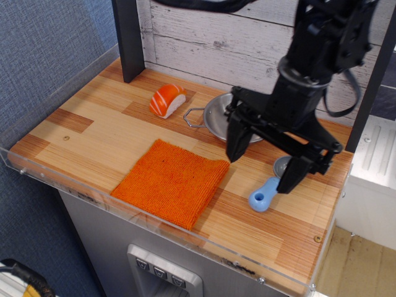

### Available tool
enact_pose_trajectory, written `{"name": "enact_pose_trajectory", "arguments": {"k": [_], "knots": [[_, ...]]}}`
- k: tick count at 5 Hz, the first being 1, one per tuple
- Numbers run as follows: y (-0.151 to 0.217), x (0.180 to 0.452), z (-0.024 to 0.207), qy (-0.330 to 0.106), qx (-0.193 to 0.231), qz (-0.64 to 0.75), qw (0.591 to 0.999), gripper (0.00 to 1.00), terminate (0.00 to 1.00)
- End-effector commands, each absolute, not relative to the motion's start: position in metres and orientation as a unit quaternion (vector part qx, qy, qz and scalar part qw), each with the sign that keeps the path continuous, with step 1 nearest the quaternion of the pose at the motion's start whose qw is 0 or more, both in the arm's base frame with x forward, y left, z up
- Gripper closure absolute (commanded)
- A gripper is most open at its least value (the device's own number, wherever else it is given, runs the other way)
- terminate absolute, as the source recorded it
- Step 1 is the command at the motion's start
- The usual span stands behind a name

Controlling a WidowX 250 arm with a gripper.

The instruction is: Place the blue spoon to the right of the cloth.

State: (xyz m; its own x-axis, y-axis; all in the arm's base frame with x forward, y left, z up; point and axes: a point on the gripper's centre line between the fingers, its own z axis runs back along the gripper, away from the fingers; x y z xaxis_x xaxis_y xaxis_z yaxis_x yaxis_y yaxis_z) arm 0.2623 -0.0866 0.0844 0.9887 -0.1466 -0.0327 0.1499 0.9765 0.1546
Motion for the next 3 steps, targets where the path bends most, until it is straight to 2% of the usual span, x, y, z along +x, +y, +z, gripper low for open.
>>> {"name": "enact_pose_trajectory", "arguments": {"k": [1, 3], "knots": [[-0.094, 0.278, 0.065, 0.000, 0.081, -0.074, 0.994, 0.00, 0.00], [-0.113, 0.295, 0.057, -0.031, 0.104, -0.082, 0.991, 0.00, 0.00]]}}
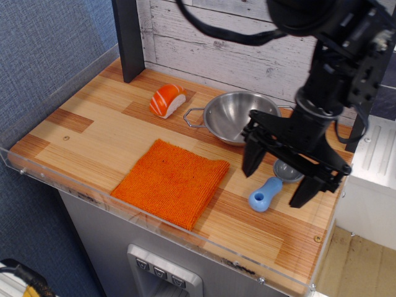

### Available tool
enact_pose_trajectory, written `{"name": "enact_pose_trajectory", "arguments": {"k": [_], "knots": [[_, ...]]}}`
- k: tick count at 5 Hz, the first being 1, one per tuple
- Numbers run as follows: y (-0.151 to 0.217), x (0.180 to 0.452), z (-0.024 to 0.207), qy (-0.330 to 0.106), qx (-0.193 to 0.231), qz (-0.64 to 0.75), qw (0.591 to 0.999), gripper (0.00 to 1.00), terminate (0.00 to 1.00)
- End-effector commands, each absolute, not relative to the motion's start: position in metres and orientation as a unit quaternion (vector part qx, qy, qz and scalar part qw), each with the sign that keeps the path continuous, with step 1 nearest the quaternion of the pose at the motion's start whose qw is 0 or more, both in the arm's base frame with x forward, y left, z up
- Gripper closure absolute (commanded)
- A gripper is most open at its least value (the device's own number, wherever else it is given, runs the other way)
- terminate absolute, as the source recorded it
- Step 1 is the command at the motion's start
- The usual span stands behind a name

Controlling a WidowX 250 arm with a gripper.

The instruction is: Place the blue spoon to the right of the cloth.

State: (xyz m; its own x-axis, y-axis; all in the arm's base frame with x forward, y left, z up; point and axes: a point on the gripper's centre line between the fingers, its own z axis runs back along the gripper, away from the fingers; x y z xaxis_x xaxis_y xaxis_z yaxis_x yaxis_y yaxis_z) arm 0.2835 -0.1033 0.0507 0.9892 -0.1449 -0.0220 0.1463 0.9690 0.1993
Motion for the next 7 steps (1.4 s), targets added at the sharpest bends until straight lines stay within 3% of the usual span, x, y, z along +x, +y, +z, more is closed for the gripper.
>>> {"name": "enact_pose_trajectory", "arguments": {"k": [1, 5, 7], "knots": [[-0.115, 0.295, 0.052, -0.034, 0.101, -0.082, 0.991, 0.00, 0.00], [-0.086, 0.302, 0.032, -0.013, 0.071, -0.064, 0.995, 0.00, 0.00], [-0.089, 0.299, 0.005, 0.013, 0.064, -0.076, 0.995, 0.00, 0.00]]}}
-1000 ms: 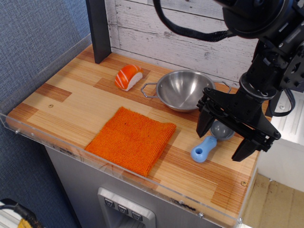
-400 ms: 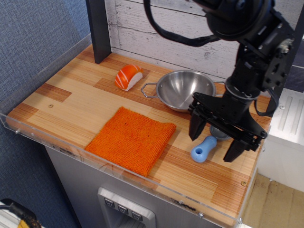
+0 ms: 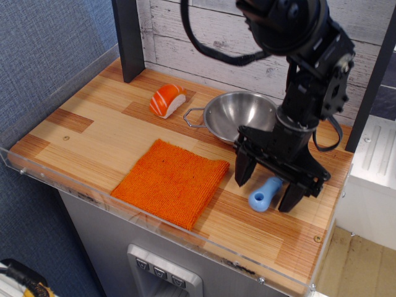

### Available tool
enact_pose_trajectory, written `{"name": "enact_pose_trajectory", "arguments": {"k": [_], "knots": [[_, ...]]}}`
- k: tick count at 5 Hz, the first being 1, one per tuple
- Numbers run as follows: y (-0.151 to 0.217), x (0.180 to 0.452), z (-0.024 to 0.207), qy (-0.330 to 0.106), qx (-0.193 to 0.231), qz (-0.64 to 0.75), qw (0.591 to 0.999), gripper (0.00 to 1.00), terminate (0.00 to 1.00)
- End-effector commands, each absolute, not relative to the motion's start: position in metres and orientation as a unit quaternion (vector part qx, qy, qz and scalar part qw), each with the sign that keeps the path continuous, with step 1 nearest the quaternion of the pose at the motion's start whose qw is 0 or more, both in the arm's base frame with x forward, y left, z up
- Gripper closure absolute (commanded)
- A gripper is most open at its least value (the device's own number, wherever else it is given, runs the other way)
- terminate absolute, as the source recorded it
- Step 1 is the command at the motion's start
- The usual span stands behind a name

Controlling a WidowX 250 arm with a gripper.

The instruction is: Place the blue spoon to the right of the cloth.

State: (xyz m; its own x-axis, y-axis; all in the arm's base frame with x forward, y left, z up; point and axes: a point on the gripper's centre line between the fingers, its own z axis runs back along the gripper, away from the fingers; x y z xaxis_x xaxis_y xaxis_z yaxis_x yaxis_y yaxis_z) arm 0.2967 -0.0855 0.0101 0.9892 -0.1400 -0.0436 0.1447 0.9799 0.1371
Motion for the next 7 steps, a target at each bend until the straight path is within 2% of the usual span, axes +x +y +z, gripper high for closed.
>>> {"name": "enact_pose_trajectory", "arguments": {"k": [1, 2, 4, 6, 7], "knots": [[-0.093, 0.297, -0.004, 0.018, 0.068, -0.080, 0.994, 0.00, 0.00], [-0.096, 0.296, 0.000, 0.006, 0.069, -0.077, 0.995, 1.00, 0.00], [-0.101, 0.295, 0.025, -0.014, 0.086, -0.063, 0.994, 1.00, 0.00], [-0.096, 0.305, 0.103, -0.029, 0.065, -0.021, 0.997, 1.00, 0.00], [-0.080, 0.304, 0.129, -0.028, 0.049, -0.001, 0.998, 1.00, 0.00]]}}
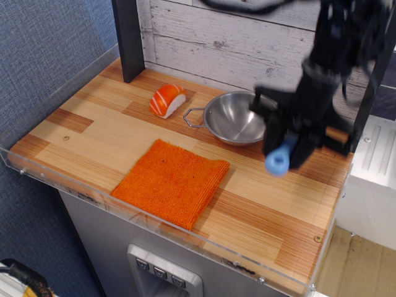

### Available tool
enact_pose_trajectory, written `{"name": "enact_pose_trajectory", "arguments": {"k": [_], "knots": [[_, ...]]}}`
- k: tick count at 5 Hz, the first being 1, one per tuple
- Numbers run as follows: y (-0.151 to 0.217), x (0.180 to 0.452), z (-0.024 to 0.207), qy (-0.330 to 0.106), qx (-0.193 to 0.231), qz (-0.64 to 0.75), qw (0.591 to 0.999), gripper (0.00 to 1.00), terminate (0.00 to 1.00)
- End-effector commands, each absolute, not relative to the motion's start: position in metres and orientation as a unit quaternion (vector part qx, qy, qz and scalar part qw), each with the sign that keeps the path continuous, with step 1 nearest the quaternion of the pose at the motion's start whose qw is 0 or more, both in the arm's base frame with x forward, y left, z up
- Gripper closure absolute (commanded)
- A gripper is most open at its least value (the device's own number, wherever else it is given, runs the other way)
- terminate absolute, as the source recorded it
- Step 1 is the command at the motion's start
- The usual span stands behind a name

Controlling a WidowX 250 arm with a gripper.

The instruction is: Place the blue spoon to the right of the cloth.

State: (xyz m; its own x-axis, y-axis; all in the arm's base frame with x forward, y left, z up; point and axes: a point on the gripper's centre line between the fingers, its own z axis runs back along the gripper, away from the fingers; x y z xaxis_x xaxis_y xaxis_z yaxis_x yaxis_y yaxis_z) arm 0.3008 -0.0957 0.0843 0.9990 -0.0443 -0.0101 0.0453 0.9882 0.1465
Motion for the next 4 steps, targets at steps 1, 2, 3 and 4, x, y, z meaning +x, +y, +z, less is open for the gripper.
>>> {"name": "enact_pose_trajectory", "arguments": {"k": [1, 2, 3, 4], "knots": [[-0.053, 0.293, 0.134, -0.031, 0.054, 0.022, 0.998, 1.00, 0.00], [-0.017, 0.281, 0.132, -0.038, 0.070, 0.045, 0.996, 1.00, 0.00], [0.009, 0.277, 0.128, -0.042, 0.079, 0.061, 0.994, 1.00, 0.00], [0.034, 0.279, 0.120, -0.045, 0.083, 0.078, 0.992, 1.00, 0.00]]}}
